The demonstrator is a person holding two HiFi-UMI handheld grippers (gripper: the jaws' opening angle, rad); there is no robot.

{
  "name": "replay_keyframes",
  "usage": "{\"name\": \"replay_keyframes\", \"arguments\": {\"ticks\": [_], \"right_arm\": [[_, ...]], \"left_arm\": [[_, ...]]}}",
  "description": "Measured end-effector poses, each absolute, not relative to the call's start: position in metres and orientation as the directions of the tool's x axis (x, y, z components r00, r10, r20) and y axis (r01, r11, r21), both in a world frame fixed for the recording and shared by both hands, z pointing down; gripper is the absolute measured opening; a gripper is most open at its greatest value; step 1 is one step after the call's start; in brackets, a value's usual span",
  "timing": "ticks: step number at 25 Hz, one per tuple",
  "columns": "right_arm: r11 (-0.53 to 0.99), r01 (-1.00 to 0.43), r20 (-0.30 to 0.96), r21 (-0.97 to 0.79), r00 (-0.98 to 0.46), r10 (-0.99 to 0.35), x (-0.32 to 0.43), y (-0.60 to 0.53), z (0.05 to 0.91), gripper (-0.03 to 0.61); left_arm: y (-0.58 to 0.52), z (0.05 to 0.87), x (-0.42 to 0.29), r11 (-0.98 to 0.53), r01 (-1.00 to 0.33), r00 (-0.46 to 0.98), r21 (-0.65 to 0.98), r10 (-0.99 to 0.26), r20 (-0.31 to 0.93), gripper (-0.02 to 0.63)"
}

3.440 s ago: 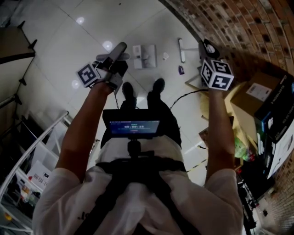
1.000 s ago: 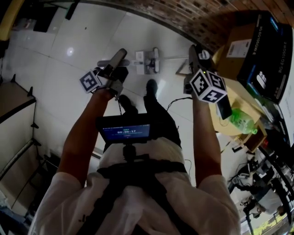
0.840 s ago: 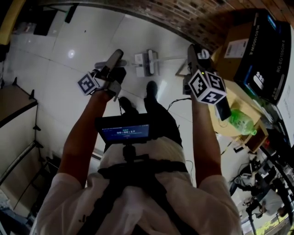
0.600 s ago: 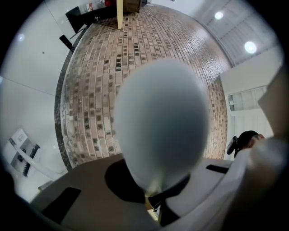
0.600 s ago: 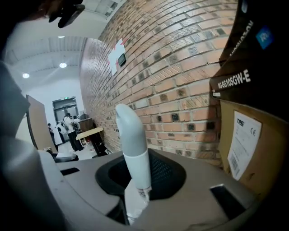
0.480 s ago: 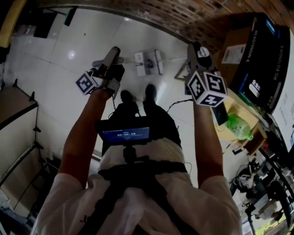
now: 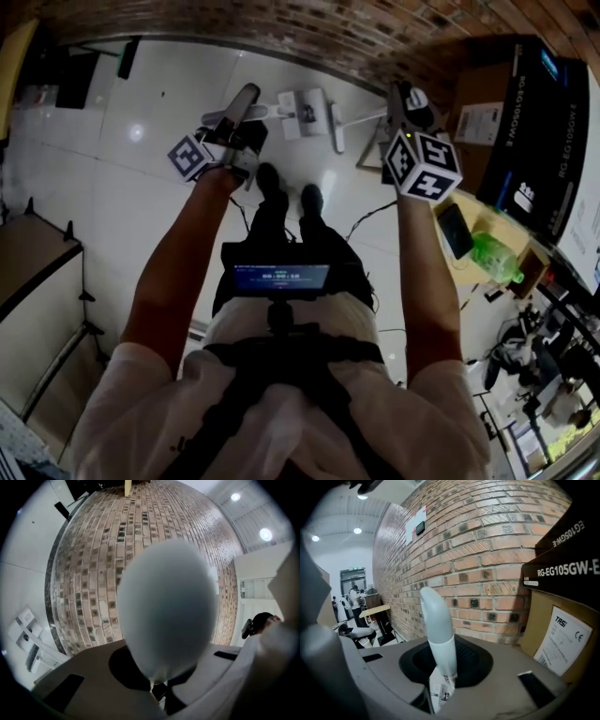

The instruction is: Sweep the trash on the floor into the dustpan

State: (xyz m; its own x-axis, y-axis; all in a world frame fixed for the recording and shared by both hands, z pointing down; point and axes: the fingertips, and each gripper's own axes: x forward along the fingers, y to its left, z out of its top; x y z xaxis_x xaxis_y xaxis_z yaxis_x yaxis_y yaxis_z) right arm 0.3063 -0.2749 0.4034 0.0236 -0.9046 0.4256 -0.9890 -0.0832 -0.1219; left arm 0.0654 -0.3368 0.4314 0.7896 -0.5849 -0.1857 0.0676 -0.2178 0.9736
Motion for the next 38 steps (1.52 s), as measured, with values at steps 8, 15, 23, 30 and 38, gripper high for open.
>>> {"name": "replay_keyframes", "arguments": {"ticks": [8, 15, 23, 30, 38], "right_arm": [[-0.125, -0.990, 0.450, -0.066, 0.083, -0.889, 0.260, -0.334, 0.427, 0.064], [-0.100, -0.994, 0.432, -0.051, 0.069, -0.899, 0.227, -0.379, 0.425, 0.064], [-0.147, -0.988, 0.402, -0.044, 0.117, -0.908, 0.222, -0.401, 0.409, 0.064], [0.054, -0.997, 0.458, -0.048, -0.070, -0.886, 0.155, -0.401, 0.426, 0.071], [0.428, -0.897, 0.482, -0.109, -0.424, -0.767, 0.061, -0.404, 0.431, 0.105]], "left_arm": [[-0.382, 0.447, 0.058, -0.167, 0.068, 0.809, 0.984, -0.568, -0.152, 0.000], [-0.402, 0.462, 0.041, -0.123, 0.065, 0.796, 0.990, -0.593, -0.126, 0.003], [-0.420, 0.471, 0.017, -0.160, -0.068, 0.760, 0.985, -0.647, -0.052, 0.014], [-0.430, 0.475, 0.004, -0.172, -0.092, 0.746, 0.981, -0.664, -0.047, 0.021], [-0.433, 0.476, -0.006, -0.235, -0.148, 0.782, 0.961, -0.622, -0.031, 0.078]]}}
